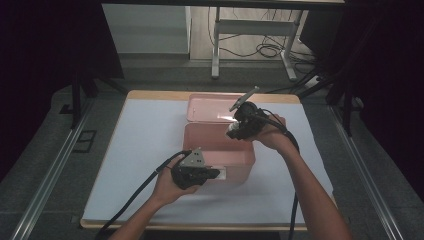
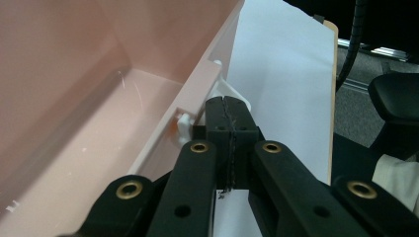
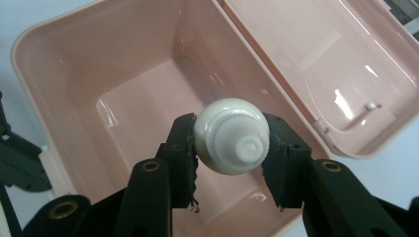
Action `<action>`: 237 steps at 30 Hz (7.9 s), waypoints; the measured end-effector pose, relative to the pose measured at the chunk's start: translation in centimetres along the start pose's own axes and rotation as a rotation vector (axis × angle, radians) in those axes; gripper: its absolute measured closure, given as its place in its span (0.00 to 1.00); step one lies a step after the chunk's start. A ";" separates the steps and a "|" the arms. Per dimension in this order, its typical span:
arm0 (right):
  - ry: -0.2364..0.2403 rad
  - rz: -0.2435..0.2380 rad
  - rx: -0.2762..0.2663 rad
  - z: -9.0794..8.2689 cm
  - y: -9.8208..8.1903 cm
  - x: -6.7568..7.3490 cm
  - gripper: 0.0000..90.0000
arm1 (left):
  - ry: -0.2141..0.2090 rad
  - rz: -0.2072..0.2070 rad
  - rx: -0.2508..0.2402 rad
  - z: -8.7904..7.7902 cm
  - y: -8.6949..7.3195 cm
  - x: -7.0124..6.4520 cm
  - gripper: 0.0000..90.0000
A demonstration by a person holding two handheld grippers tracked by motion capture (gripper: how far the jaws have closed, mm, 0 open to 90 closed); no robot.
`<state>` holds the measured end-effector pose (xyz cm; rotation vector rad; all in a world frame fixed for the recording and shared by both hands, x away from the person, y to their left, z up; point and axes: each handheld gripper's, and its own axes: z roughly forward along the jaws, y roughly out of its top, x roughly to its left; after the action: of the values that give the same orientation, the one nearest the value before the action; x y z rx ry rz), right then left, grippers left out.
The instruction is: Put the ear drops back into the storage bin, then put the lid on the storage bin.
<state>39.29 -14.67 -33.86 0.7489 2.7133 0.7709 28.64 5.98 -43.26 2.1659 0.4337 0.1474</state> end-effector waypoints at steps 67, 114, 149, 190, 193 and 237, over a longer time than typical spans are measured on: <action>0.079 -0.048 0.072 9.2 3.3 1.9 0.66 | -0.008 -0.016 -0.008 0.0 -0.1 0.0 1.00; 0.078 -0.103 0.171 14.6 2.3 2.2 0.65 | -0.009 -0.009 -0.001 0.0 -0.1 0.0 1.00; 0.044 0.018 -0.005 5.7 -0.5 -0.2 0.58 | -0.005 -0.011 -0.001 0.0 0.0 0.0 1.00; -0.051 0.158 -0.153 0.5 -4.8 -3.8 0.55 | -0.006 -0.011 -0.002 0.0 0.0 0.0 1.00; -0.055 0.179 -0.157 0.4 -4.9 -4.2 0.56 | -0.006 -0.011 -0.002 0.0 0.0 0.0 1.00; -0.185 0.412 -0.128 3.6 -2.8 -10.1 0.61 | -0.011 -0.020 -0.001 0.0 0.0 0.0 1.00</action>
<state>47.89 -20.55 -37.63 1.2999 2.3476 0.8968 28.67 5.98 -43.25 2.1598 0.4485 0.1244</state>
